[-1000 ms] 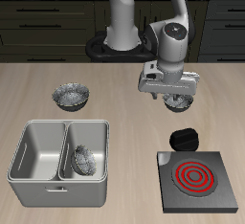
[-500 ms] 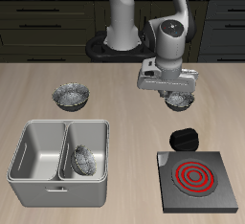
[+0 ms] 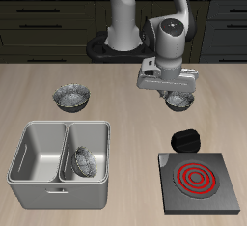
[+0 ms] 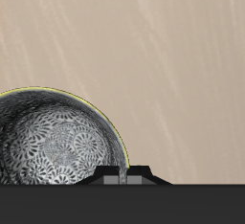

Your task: Place the smallest bowl in the left side of the drainer and the medium bowl in the right side

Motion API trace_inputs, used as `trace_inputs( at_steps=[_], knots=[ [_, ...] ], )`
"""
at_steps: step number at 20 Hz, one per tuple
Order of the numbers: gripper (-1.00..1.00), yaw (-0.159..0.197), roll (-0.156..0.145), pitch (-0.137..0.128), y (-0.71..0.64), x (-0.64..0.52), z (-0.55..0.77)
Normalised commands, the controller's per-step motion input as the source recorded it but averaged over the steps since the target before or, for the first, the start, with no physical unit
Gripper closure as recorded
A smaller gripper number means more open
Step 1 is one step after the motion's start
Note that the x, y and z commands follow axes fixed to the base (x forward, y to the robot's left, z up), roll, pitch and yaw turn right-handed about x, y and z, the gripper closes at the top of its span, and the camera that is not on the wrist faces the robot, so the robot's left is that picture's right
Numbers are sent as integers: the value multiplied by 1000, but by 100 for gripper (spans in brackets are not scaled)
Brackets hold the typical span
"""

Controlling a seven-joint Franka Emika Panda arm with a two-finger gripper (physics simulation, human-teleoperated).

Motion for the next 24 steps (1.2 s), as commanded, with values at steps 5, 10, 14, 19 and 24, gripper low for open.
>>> trace_inputs(
  at_steps=[5,10,14,19,24],
  knots=[
    [100,0,-25,-64,-326,-114,419],
    [100,25,-28,-58,-474,-110,517],
    [100,9,-26,-5,-369,30,308],
    [100,37,-26,15,-560,136,281],
    [100,9,-61,-8,-558,131,314]
  ],
)
